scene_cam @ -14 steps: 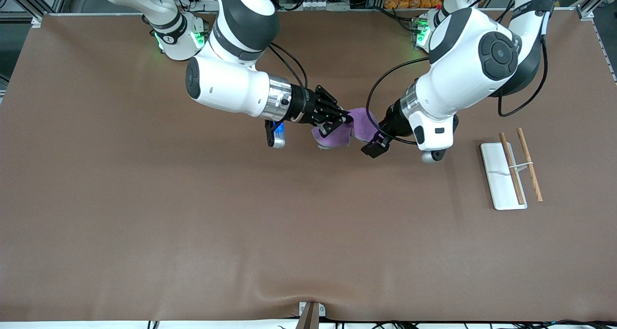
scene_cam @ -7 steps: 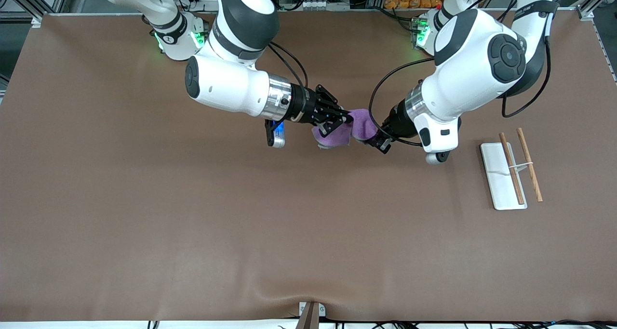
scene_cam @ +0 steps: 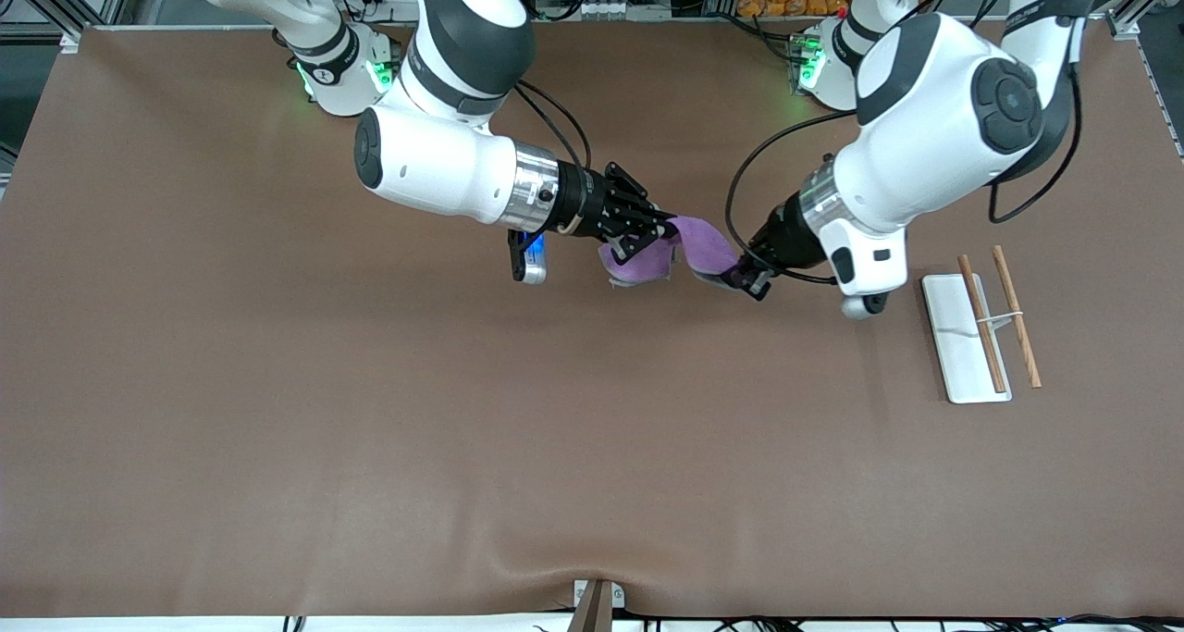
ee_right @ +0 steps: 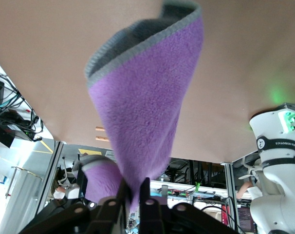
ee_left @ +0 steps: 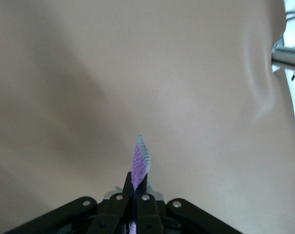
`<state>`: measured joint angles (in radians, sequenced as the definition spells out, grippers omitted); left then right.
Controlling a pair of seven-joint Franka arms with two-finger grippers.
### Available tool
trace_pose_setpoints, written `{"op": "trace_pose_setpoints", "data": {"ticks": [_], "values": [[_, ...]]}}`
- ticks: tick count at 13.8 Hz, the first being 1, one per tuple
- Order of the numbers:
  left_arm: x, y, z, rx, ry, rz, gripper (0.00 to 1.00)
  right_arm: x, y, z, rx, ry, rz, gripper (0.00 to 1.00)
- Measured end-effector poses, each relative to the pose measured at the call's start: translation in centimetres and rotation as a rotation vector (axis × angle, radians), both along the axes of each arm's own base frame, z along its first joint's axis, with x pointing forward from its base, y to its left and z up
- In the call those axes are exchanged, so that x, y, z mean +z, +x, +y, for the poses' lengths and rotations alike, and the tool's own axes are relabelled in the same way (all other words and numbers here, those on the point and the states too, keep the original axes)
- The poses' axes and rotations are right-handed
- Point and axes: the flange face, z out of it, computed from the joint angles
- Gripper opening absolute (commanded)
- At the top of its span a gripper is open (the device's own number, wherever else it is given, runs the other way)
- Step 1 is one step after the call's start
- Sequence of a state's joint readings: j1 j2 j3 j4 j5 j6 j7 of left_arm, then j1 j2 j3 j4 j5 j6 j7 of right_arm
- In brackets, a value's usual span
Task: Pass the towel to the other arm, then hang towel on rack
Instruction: 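Open the right gripper and withdraw while the left gripper carries the towel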
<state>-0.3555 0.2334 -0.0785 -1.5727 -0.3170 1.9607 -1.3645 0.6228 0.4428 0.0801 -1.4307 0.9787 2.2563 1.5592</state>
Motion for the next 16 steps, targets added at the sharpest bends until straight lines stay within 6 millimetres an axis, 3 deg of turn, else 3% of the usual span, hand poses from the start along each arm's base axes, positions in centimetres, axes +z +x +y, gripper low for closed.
{"op": "trace_pose_setpoints", "data": {"ticks": [6,8,11,14,16], "values": [[-0.5,0.3,1.0,-0.071,0.251,-0.114,0.0,-0.1,0.6,-0.8,-0.031,-0.01,0.038,1.0],[-1.2,0.7,2.1,-0.028,0.379,-0.15,0.0,-0.4,1.4,-2.1,-0.023,-0.024,0.057,1.0],[-3.4,1.4,3.2,0.118,0.531,-0.176,0.0,-0.9,3.7,-6.9,0.038,-0.119,0.081,1.0],[-6.1,2.1,4.9,0.29,0.594,-0.16,0.0,0.6,4.8,-11.7,0.126,-0.18,0.049,1.0],[-6.2,2.9,7.1,0.43,0.586,-0.143,0.0,1.5,5.5,-15.3,0.198,-0.184,0.017,1.0]]}}
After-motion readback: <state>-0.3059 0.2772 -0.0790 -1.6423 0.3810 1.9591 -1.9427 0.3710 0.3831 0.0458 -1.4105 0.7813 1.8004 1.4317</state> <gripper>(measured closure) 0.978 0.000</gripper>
